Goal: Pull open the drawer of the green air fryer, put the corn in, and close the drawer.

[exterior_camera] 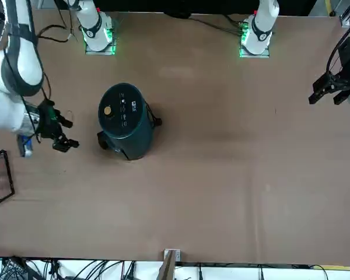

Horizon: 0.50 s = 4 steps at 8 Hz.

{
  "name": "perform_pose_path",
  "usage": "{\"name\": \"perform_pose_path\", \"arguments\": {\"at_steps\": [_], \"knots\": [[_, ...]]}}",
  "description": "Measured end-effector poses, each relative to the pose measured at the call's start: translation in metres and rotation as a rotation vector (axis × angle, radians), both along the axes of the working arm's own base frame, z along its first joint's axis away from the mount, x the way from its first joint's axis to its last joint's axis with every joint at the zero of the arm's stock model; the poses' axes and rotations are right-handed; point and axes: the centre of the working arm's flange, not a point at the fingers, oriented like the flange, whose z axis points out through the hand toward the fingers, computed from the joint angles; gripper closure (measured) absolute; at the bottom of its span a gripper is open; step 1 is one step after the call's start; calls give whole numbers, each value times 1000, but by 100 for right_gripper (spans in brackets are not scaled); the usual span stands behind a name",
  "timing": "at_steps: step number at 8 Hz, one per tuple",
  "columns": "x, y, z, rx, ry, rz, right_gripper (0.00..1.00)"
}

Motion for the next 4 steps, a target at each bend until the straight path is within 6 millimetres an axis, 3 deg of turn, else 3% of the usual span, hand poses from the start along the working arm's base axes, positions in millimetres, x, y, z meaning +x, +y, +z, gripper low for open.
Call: {"name": "perform_pose_path", "arguments": {"at_steps": [4], "knots": [[-16, -24, 90, -99, -158, 461, 0]]}}
